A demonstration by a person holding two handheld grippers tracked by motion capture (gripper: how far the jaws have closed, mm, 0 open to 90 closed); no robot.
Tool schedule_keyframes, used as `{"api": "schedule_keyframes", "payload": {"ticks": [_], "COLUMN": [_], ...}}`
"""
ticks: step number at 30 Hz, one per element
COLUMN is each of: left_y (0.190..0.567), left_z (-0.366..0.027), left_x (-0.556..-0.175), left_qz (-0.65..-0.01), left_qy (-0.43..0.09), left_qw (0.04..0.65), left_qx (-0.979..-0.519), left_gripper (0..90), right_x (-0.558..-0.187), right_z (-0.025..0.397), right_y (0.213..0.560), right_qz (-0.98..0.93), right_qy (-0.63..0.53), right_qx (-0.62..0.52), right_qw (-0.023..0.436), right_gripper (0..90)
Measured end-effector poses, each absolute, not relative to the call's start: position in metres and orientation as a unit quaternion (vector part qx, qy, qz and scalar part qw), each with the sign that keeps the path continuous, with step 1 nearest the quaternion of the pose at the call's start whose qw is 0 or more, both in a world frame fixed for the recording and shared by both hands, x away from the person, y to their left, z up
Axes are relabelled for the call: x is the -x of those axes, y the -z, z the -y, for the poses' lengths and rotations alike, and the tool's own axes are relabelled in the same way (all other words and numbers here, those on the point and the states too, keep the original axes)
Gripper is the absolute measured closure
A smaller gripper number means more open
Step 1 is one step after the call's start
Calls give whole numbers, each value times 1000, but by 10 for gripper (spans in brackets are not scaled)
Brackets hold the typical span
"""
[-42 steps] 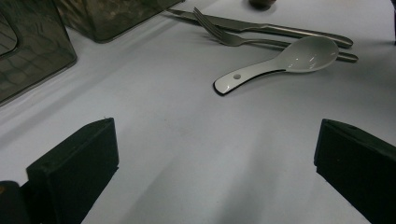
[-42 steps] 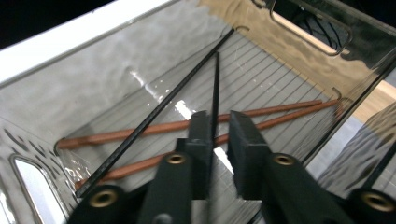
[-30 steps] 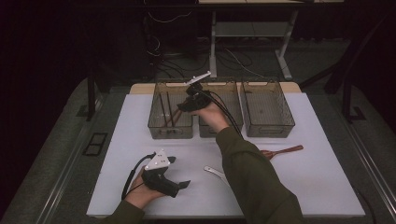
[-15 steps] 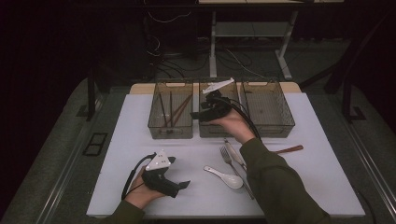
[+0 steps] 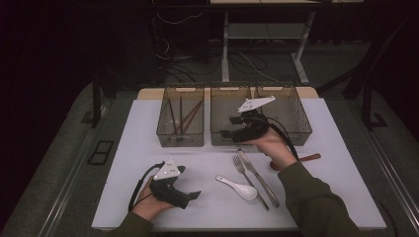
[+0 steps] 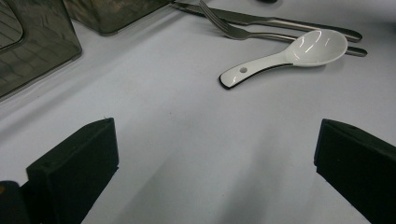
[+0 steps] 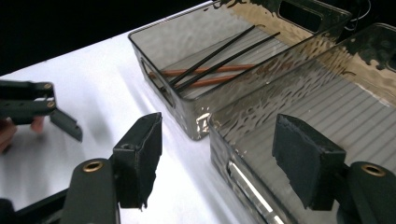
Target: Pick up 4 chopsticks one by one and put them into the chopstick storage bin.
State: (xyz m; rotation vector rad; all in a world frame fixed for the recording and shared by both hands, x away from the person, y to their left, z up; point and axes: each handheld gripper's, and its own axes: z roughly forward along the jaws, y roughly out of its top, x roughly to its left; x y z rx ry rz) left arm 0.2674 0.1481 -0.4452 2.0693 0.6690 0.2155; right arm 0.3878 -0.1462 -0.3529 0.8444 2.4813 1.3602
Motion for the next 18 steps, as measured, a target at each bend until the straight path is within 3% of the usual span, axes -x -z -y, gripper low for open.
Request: {"api": "schedule_keyframes", "payload": {"ticks": [18], "left_y": [446], "left_z": [-149], "left_x": [-268], "left_qz": [-272], "left_qy": [-89], "left_qw": [460], "left_qx": [-841], "left_gripper": [0], "right_x": [-346], "right_z": [220], "right_y": [365], "right_qz": [-826], "right_qy": [-469], "right_qx": [-296], "right_qw": [100], "right_gripper": [330]}}
